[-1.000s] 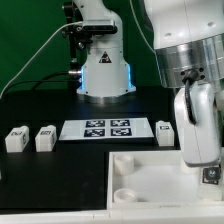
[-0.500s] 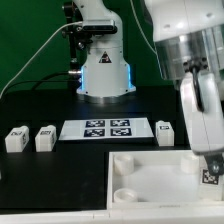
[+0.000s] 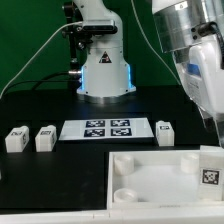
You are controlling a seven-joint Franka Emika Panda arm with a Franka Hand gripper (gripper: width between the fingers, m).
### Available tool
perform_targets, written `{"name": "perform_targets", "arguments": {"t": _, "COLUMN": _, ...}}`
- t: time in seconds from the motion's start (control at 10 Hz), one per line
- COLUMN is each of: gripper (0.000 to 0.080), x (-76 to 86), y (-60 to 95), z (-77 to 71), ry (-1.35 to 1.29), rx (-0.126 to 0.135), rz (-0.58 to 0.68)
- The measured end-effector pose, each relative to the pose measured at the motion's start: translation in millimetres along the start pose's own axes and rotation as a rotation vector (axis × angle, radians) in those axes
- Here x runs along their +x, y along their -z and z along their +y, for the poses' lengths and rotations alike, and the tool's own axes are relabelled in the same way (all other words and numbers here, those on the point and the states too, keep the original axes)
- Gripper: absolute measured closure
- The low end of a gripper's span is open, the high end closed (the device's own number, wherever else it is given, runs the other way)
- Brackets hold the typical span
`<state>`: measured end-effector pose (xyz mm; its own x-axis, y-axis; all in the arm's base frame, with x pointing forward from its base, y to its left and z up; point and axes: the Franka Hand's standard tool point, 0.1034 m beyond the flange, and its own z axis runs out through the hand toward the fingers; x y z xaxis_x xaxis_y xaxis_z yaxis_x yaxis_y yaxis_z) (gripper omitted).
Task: Assemble one leg
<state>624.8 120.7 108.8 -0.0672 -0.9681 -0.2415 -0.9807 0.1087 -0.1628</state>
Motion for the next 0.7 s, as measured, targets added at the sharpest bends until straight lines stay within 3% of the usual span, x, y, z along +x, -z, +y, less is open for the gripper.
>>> {"name": "perform_targets", "arguments": {"t": 0.7, "gripper": 0.015, "x": 0.0, "y": -0.6, "z": 0.4, "ry": 0.0, "rx": -0.001, "rz": 0.0}}
